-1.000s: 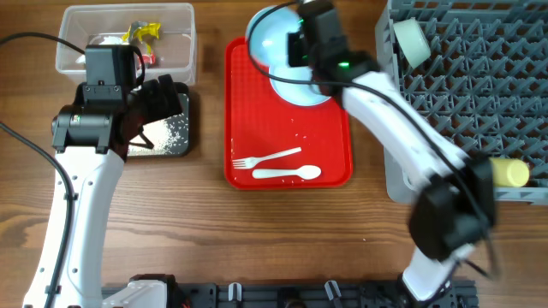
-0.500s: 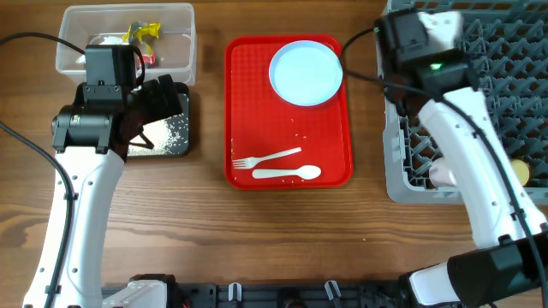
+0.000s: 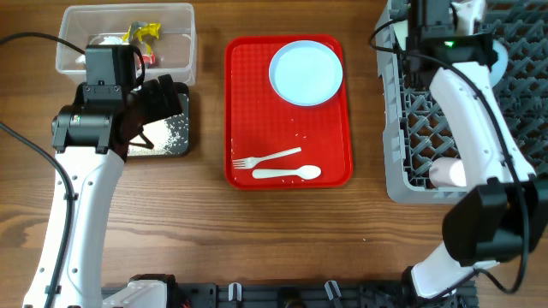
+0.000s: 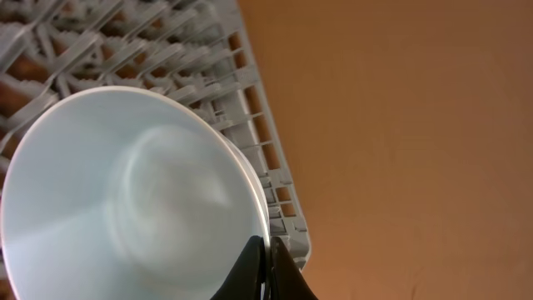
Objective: Sort waste into correct bins and load items into the dishwasher rack
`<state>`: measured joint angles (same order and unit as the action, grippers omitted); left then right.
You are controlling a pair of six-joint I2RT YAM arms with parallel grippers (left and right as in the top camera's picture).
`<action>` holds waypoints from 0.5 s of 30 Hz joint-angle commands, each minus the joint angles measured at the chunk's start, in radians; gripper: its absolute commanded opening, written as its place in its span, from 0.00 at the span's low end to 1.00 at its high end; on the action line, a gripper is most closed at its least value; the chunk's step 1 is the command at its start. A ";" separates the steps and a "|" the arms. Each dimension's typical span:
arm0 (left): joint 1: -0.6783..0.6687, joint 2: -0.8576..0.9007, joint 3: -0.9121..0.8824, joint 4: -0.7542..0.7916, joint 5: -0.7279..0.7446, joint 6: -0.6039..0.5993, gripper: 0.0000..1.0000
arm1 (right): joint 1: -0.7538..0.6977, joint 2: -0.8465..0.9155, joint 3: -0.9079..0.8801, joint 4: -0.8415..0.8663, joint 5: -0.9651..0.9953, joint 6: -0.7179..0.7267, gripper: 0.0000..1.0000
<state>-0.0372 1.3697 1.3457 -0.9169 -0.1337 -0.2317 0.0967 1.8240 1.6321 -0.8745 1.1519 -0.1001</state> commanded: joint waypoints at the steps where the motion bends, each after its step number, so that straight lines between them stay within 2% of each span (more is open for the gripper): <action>1: 0.005 0.001 0.003 0.002 -0.002 -0.012 1.00 | 0.035 0.058 -0.004 -0.002 0.038 -0.031 0.04; 7: 0.005 0.001 0.003 0.003 -0.002 -0.012 1.00 | 0.040 0.112 -0.005 -0.024 0.016 -0.026 0.04; 15: 0.005 0.001 0.003 0.003 -0.002 -0.012 1.00 | 0.042 0.116 -0.005 -0.100 -0.102 0.083 0.04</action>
<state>-0.0372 1.3697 1.3457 -0.9169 -0.1337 -0.2317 0.1349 1.9266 1.6318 -0.9585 1.1076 -0.0727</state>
